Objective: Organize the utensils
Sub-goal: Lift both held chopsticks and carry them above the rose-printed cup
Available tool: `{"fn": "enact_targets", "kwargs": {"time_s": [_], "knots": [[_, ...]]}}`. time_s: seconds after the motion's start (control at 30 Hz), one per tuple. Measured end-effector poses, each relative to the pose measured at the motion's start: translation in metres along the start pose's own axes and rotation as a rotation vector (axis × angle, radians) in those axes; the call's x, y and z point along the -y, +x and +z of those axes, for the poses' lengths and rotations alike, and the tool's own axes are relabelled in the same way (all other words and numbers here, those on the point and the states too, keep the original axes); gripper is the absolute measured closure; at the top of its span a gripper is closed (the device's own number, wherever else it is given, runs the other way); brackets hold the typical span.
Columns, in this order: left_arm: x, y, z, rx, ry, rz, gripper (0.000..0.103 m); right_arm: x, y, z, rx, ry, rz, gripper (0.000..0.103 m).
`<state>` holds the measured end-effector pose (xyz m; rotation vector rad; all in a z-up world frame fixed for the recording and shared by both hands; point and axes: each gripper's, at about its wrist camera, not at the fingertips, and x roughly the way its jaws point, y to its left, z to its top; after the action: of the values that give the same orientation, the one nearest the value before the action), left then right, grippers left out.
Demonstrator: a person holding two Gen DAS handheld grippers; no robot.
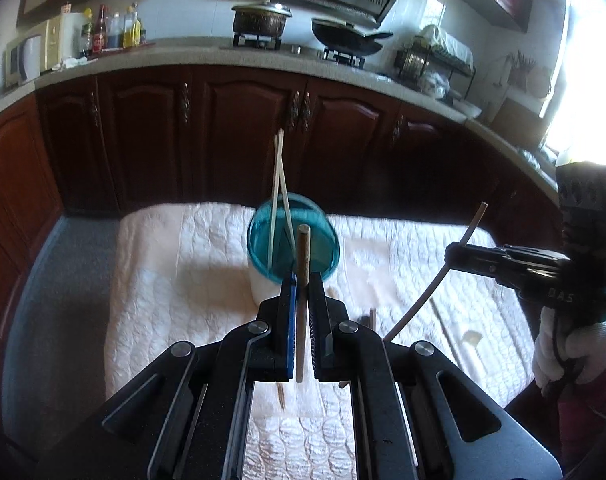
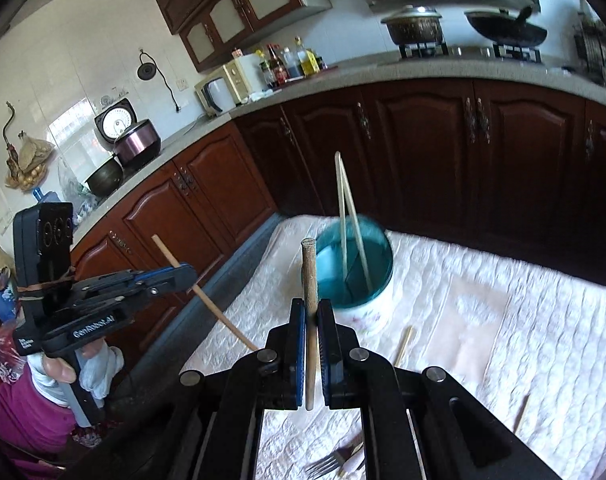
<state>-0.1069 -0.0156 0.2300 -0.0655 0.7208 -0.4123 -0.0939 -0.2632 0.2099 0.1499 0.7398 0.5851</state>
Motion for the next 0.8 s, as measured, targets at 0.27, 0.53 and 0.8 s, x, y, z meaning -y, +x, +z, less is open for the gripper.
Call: {"fn": "enact_targets", "kwargs": {"time_s": [0.27,0.53,0.8], "knots": [[-0.002,-0.017,0.049,0.074,0.008,0.004,0.098,-0.001,-0.013,0.044,0.058,-0.042,-0.036,0.097],[-0.003,-0.009,0.092,0.125,0.017,0.035,0.099,0.002,-0.002,0.087,0.093,-0.065,-0.079,0.097],[-0.006,0.038,0.112,0.105,0.029,0.096,0.098,0.020,0.032,0.109,0.084,-0.051,-0.134,0.097]]}}
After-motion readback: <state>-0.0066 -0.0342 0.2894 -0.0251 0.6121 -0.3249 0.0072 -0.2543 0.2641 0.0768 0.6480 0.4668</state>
